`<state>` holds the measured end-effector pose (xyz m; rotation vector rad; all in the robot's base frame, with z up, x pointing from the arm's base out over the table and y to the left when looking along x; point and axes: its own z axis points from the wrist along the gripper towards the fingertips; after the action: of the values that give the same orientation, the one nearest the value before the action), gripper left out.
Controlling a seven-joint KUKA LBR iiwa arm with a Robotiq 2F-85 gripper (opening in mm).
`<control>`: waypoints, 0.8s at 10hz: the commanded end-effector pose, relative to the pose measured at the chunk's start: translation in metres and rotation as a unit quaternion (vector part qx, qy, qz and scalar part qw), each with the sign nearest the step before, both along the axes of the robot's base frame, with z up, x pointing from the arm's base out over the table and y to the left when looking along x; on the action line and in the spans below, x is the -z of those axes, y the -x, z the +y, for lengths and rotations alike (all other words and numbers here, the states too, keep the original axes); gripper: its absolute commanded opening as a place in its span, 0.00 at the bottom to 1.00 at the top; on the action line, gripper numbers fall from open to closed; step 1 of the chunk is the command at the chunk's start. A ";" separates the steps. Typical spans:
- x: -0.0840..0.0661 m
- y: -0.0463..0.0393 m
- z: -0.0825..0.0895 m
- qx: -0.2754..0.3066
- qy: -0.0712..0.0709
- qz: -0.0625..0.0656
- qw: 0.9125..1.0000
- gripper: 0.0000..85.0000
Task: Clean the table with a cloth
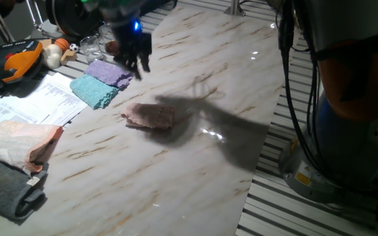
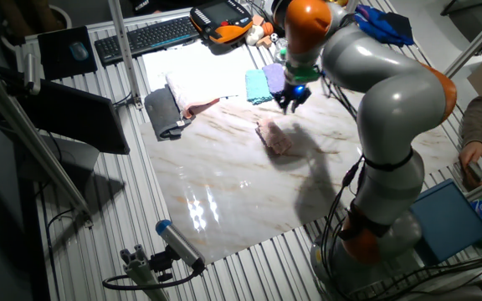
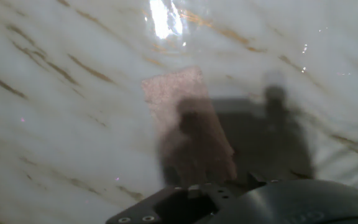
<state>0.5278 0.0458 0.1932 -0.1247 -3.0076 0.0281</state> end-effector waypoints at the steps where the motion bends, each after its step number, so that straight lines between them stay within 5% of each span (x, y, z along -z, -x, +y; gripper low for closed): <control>1: 0.031 -0.0035 0.013 0.006 0.000 -0.010 1.000 0.60; 6: 0.103 -0.0285 0.014 0.000 -0.007 -0.057 0.998 0.60; 7: 0.109 -0.0295 0.015 -0.007 -0.007 -0.062 0.998 0.80; 8: 0.113 -0.0306 0.014 -0.016 -0.013 -0.060 0.998 0.80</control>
<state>0.5584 0.0595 0.1075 -0.0747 -3.1259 -0.0180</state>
